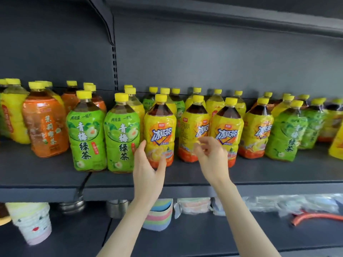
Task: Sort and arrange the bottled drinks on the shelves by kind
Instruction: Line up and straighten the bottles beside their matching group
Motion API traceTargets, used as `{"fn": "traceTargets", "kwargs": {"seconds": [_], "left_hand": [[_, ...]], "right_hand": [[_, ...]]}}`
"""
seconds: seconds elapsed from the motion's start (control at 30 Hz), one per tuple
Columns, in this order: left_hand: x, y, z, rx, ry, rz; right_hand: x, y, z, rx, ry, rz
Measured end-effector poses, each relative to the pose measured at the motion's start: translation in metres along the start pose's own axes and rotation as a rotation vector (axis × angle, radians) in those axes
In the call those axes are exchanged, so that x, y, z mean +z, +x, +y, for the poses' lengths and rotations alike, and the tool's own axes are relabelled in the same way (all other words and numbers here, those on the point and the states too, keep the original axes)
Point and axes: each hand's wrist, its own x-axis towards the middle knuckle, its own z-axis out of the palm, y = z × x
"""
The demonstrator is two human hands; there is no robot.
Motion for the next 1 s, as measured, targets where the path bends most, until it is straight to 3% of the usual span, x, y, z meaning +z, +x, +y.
{"fn": "traceTargets", "kwargs": {"seconds": [0.27,0.47,0.73,0.87,1.0], "left_hand": [[0.045,0.017,0.006,-0.153,0.1,0.078],[0.047,0.023,-0.002,-0.118,0.206,0.084],[0.049,0.014,-0.007,-0.087,0.275,0.222],[0.048,0.012,-0.008,-0.091,0.232,0.256],[0.046,0.011,-0.011,-0.093,0.159,0.249]], "right_hand": [[-0.006,0.042,0.002,-0.113,0.116,-0.11],[0.009,0.078,-0.014,-0.084,0.177,-0.169],[0.019,0.082,-0.021,-0.125,-0.131,-0.035],[0.017,0.075,-0.018,-0.145,-0.036,0.028],[0.016,0.065,-0.012,-0.117,0.104,-0.014]]}}
